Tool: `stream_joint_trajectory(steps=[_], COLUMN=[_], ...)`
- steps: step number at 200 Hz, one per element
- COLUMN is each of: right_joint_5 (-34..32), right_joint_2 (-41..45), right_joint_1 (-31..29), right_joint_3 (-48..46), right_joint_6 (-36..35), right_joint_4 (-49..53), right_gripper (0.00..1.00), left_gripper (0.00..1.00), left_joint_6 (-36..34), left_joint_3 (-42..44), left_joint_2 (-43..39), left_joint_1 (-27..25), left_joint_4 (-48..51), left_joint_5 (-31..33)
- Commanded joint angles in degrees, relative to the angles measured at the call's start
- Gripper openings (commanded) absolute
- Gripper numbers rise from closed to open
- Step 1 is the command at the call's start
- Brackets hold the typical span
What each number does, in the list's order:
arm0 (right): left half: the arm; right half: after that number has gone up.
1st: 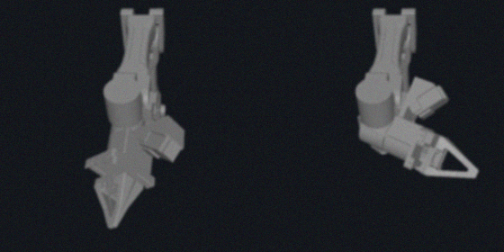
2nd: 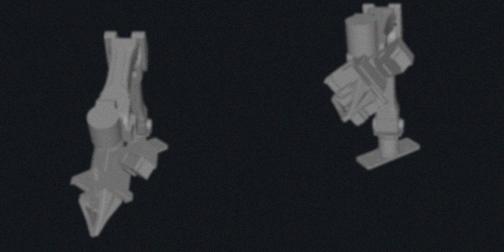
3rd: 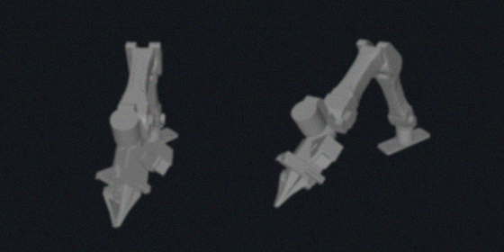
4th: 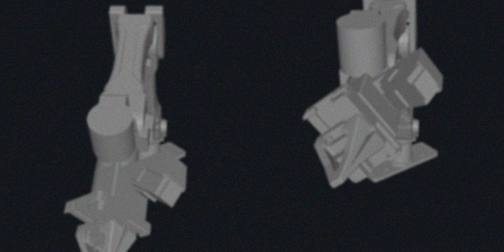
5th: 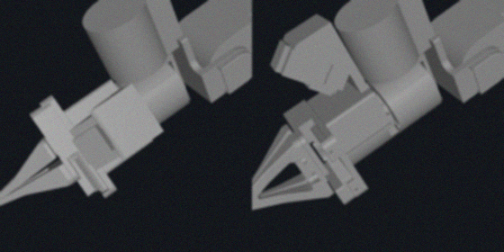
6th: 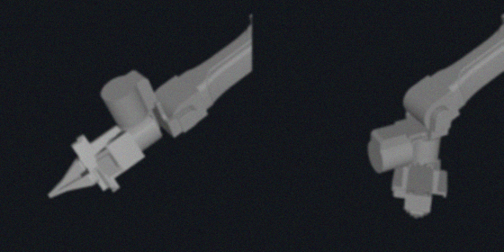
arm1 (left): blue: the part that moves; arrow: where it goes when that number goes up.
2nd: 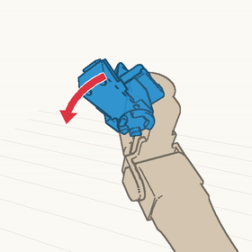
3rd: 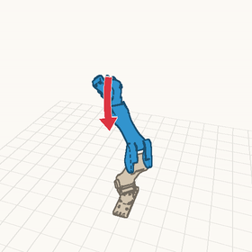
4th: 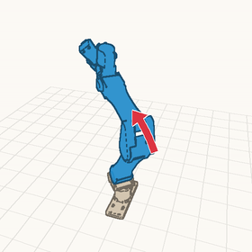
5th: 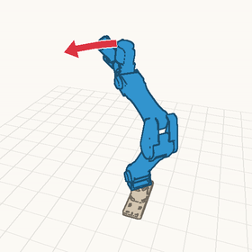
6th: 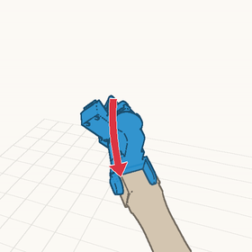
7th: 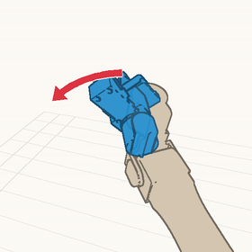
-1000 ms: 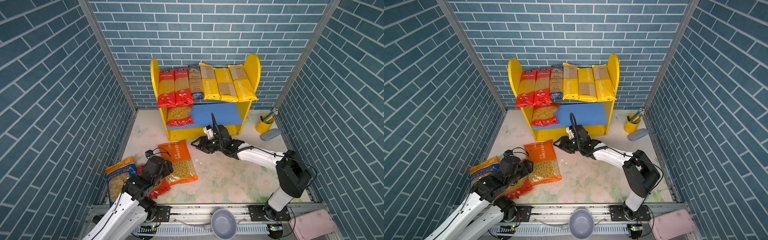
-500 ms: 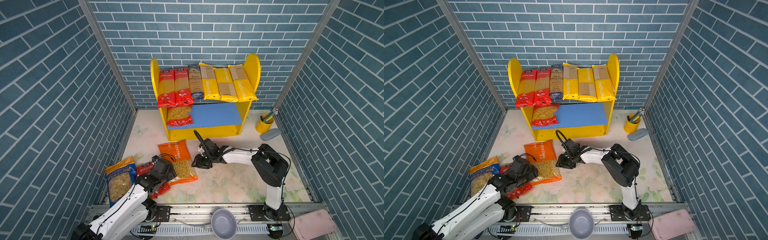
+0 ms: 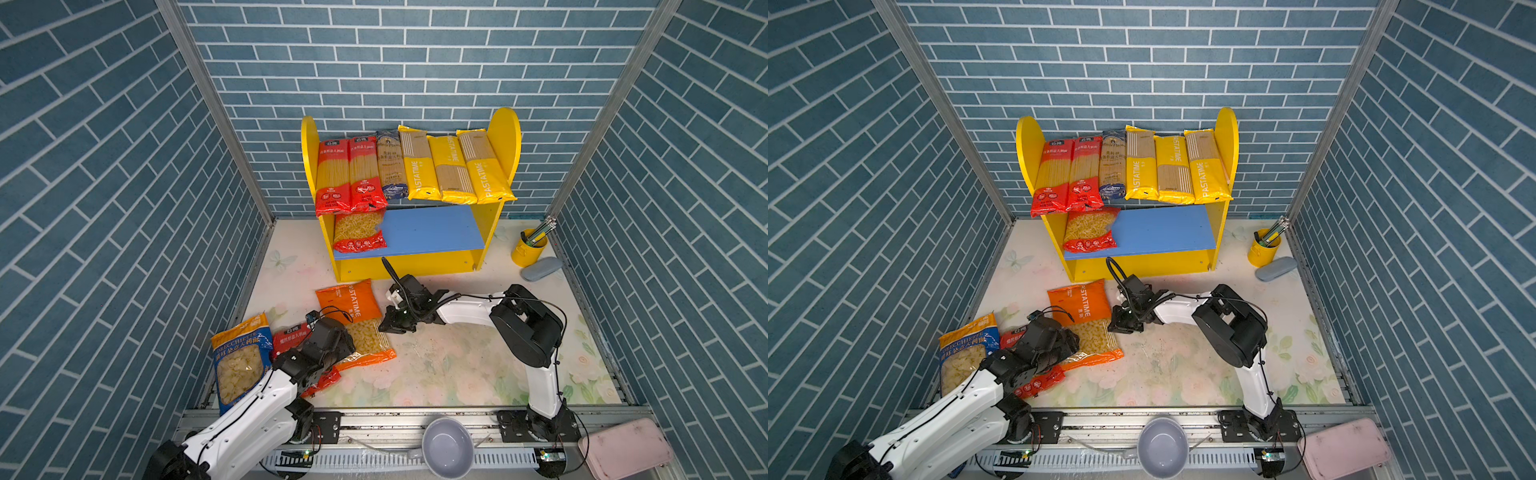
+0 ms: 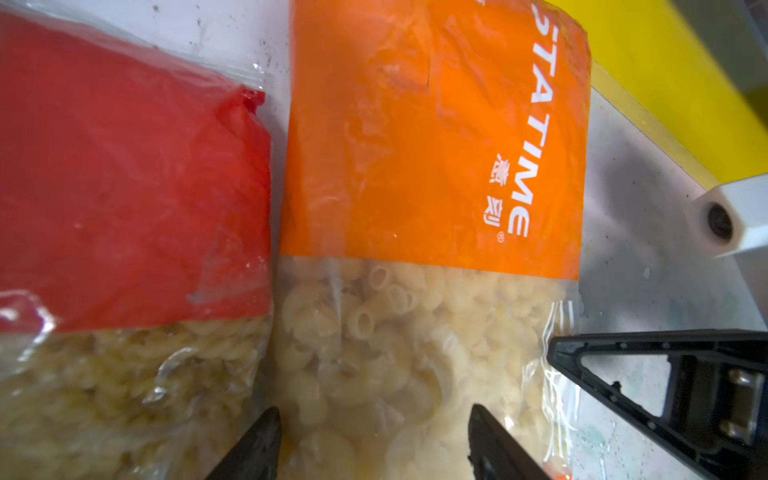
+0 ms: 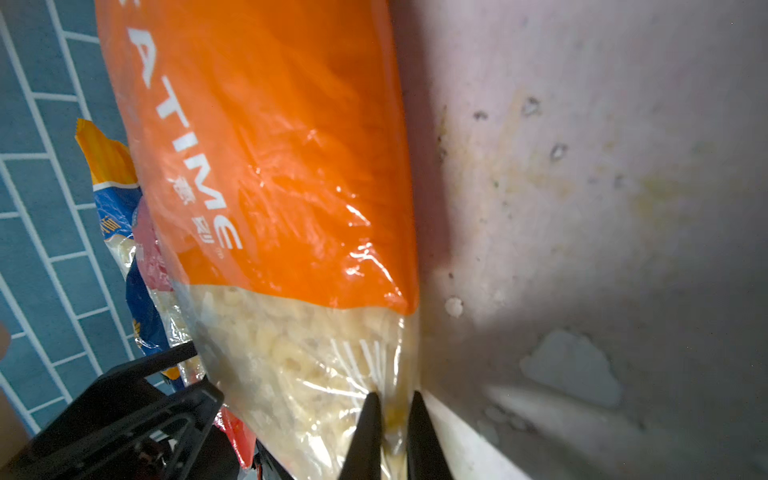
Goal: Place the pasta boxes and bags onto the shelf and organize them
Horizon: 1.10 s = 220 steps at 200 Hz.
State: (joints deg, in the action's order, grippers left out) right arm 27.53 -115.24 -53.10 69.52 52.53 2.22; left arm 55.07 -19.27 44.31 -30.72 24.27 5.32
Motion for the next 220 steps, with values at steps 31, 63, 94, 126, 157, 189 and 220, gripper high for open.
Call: stream_joint_trajectory(steps=[31,63,94,126,157,189,220], right_joint_5=[-2.6,-3.7,-5.5,-12.1,-20.6,-35.3,-32.0], right_joint_2=[10.9,17.3,25.1,33.6,36.8,34.2,24.3], right_joint_1=[3.3,6.5,12.4,17.3,16.5,5.1,-7.0], right_joint_3=[-8.3,-13.2,-20.5,-25.6,-23.4,-10.9,-0.7], right_joint_6=[-0.4,-4.6,-8.4,-10.6,-9.2,-9.3,-11.0], right_joint_4=[0.9,7.7,14.9,23.0,29.0,39.8,36.2], right_gripper=[0.00,0.00,0.00,0.00,0.21,0.33,0.33], left_gripper=[0.71,0.72,0.72,0.72,0.72,0.73,0.76], left_joint_6=[-4.4,-6.2,-7.1,-8.0,-9.6,-13.2,-19.3], left_joint_3=[-8.1,-10.7,-11.4,-12.1,-13.0,-18.2,-24.8], left_joint_2=[-2.3,-0.5,1.0,0.8,0.0,0.9,3.0], left_joint_1=[-3.4,-3.8,-3.8,-3.8,-3.8,-3.7,-1.0], left_joint_4=[9.5,9.2,7.6,8.0,10.2,17.3,22.5], left_joint_5=[8.1,8.6,8.1,8.5,9.9,15.0,17.9])
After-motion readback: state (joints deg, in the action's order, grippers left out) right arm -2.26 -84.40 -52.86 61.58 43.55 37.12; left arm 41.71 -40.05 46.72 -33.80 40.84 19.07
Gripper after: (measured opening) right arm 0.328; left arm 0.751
